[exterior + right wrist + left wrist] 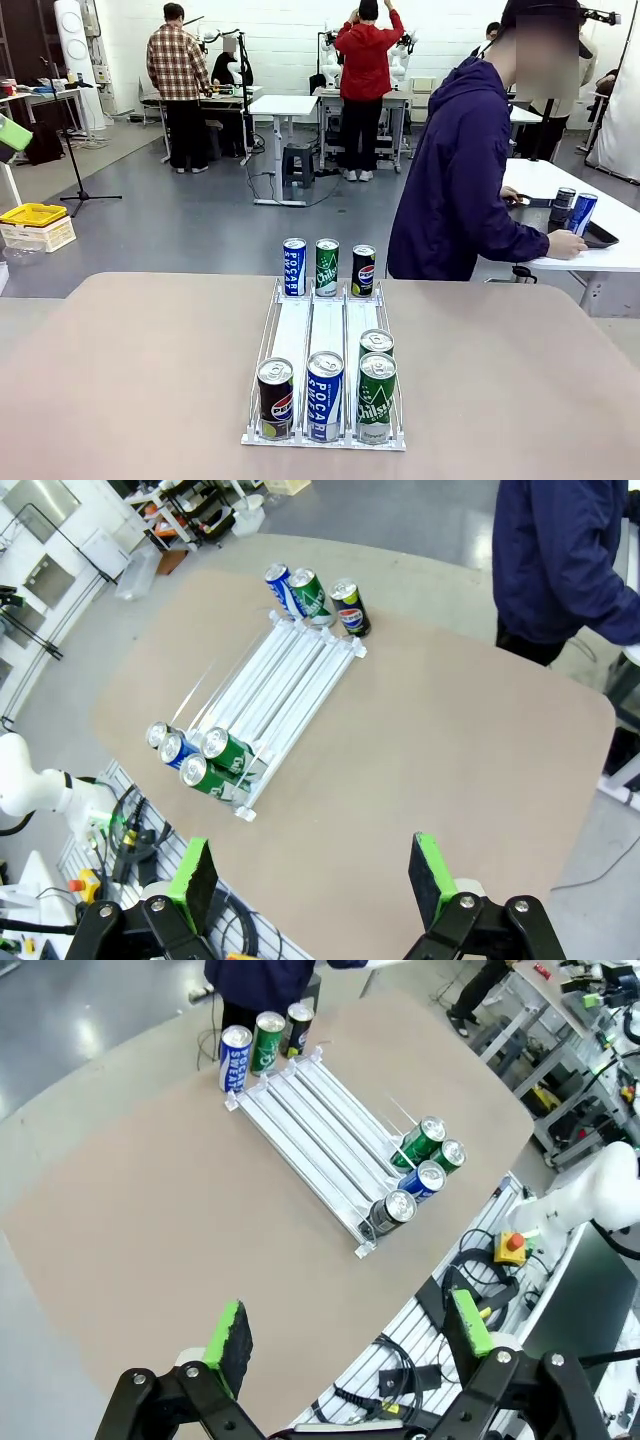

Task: Retrieve and hand over the desired beverage to the person.
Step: Place the picked can on the Handle tray extended by the person.

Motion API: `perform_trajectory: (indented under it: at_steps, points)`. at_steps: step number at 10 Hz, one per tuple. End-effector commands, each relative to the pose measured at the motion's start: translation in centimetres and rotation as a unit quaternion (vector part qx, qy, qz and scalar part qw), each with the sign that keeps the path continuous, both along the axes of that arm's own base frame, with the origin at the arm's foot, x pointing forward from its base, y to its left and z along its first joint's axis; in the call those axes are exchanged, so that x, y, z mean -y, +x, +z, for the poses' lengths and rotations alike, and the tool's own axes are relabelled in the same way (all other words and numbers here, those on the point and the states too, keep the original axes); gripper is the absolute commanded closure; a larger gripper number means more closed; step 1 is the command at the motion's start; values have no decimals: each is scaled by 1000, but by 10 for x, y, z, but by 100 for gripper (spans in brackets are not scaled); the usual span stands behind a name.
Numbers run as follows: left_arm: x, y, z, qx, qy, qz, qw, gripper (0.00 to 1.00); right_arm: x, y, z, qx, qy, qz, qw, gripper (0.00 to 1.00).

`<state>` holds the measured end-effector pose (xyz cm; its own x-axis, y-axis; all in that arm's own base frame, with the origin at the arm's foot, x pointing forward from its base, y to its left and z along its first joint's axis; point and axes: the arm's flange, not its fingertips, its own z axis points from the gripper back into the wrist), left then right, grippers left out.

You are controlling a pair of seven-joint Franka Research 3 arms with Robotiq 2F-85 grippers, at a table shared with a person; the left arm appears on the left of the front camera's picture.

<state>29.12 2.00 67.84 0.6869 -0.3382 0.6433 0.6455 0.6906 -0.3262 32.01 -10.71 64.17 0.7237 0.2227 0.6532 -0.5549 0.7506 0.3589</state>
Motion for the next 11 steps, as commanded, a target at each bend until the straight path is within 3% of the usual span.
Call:
perform_trajectory:
  at_steps: [1,11]
  points:
    - [2,-5,9,9,4,4,1000,0,0,2,0,4,11,9,1000,0]
    - [2,-5,9,9,4,4,1000,0,0,2,0,4,11,9,1000,0]
